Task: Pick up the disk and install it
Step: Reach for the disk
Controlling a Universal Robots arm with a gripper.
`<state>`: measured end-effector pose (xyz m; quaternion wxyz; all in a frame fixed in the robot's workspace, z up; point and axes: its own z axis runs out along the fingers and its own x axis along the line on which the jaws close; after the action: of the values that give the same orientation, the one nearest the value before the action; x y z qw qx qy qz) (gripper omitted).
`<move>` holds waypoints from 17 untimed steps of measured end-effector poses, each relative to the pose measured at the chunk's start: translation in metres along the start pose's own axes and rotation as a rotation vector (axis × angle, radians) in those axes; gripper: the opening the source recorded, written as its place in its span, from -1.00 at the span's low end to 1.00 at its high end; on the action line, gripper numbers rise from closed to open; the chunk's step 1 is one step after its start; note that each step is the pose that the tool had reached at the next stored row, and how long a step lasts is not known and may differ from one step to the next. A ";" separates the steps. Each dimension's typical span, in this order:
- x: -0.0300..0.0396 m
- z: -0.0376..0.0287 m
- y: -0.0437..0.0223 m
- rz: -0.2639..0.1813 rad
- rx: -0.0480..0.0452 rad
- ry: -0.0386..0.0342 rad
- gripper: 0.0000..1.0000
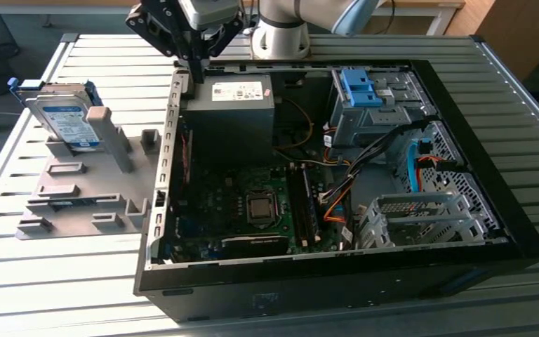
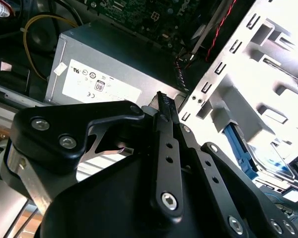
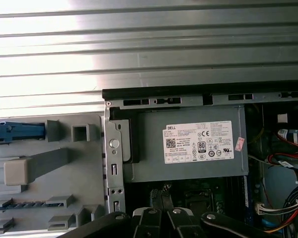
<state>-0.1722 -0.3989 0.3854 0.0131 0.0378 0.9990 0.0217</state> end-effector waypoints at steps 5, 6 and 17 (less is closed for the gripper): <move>0.0013 0.0003 -0.0001 0.000 -0.0001 0.0000 -0.79; 0.0015 0.0004 -0.0001 0.000 0.0000 0.0000 -0.79; 0.0038 0.0012 -0.0003 0.000 0.0000 -0.0001 -0.79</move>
<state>-0.1760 -0.3989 0.3841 0.0131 0.0379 0.9990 0.0217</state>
